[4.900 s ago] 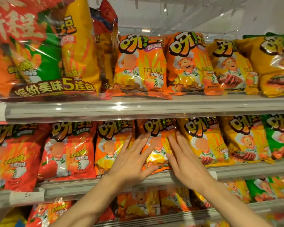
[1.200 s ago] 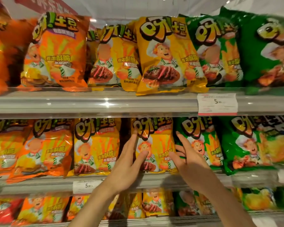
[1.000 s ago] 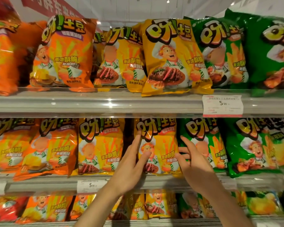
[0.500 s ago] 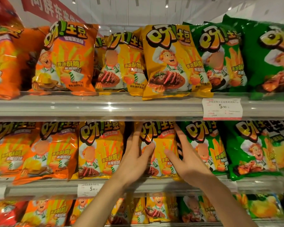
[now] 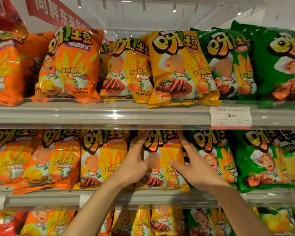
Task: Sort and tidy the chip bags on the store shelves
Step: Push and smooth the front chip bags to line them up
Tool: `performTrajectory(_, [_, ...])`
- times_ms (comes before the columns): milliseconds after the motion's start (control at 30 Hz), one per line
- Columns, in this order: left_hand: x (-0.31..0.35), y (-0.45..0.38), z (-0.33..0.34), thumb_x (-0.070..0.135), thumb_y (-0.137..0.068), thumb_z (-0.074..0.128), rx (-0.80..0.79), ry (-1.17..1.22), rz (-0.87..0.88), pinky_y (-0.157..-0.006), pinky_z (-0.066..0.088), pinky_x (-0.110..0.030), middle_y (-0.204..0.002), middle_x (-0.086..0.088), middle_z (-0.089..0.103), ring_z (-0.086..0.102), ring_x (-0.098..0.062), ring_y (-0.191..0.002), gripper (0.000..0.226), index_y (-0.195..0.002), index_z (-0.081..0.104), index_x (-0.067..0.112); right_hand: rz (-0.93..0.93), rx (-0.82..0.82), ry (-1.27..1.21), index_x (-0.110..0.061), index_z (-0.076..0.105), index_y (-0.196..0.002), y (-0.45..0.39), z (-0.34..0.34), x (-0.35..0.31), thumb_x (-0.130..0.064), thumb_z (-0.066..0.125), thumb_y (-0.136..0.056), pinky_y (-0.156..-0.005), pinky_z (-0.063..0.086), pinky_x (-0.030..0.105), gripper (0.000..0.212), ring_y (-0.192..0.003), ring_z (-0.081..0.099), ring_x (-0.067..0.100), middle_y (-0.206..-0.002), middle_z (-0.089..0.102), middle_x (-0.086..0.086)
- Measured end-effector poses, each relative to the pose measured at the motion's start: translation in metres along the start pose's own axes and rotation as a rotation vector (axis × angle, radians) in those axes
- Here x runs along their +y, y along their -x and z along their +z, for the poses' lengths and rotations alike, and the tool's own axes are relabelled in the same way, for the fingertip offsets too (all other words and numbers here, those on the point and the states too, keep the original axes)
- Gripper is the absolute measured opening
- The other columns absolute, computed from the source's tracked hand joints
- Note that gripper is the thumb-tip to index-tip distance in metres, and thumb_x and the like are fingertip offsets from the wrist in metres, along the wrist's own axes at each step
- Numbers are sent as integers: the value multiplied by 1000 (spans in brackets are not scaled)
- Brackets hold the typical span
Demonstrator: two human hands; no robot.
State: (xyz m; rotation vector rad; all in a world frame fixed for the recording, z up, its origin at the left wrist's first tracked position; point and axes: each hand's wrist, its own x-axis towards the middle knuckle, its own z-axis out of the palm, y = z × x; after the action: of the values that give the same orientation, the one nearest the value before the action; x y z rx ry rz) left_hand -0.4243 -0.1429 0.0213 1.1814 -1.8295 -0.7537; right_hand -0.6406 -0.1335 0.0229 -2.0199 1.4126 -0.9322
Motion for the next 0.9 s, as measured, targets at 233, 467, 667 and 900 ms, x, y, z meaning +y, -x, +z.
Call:
performTrajectory(233, [-1,17,9,54,-97,53,134,-279,73,-115,19,-25,-161,20,-14,4,-15,-154,67,-149,9,58,-1,10,40,-58,-10,-150,3,5,-6,-46,58,-96,-119,32,37,87,-139,21,-4,-155,8,-30])
performTrajectory(467, [-19,28,13,59,-105,25,145,-871,336,-126,-1,-41,-167,0,-20,-23,-14,-152,65,-158,-10,42,-135,146,437,-43,0,-156,19,21,1,-47,39,-104,-110,21,16,65,-151,12,8,-165,-17,-11])
performTrajectory(667, [-25,26,10,55,-107,25,173,-1044,347,-121,13,-50,-170,-6,-2,-5,-23,-156,66,-162,2,27,-533,418,1023,10,69,-104,16,48,27,-7,53,-103,-90,58,51,24,-132,43,55,-142,44,37])
performTrajectory(900, [-28,30,8,52,-107,26,188,-1052,325,-122,13,-49,-169,-7,2,-1,-24,-156,65,-162,6,25,-599,456,989,12,71,-103,17,48,18,-9,56,-102,-96,53,53,26,-133,43,54,-142,45,36])
